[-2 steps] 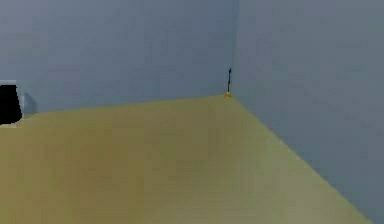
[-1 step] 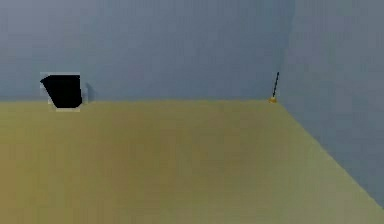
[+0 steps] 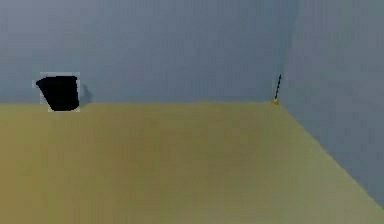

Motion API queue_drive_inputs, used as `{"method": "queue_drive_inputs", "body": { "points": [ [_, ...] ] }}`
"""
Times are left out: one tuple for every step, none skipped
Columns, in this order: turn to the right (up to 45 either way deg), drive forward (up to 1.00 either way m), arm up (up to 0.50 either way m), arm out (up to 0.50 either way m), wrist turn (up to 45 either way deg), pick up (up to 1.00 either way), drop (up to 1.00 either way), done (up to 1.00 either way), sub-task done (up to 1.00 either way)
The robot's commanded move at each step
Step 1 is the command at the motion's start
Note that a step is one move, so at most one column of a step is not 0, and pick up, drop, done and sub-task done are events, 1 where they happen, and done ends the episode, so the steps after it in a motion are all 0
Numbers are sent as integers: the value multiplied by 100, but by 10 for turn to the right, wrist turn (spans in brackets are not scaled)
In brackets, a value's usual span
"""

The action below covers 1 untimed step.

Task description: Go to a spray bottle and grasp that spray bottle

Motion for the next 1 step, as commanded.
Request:
{"method": "queue_drive_inputs", "body": {
  "points": [
    [450,0,0,0,0,0,0,0,0]
  ]
}}
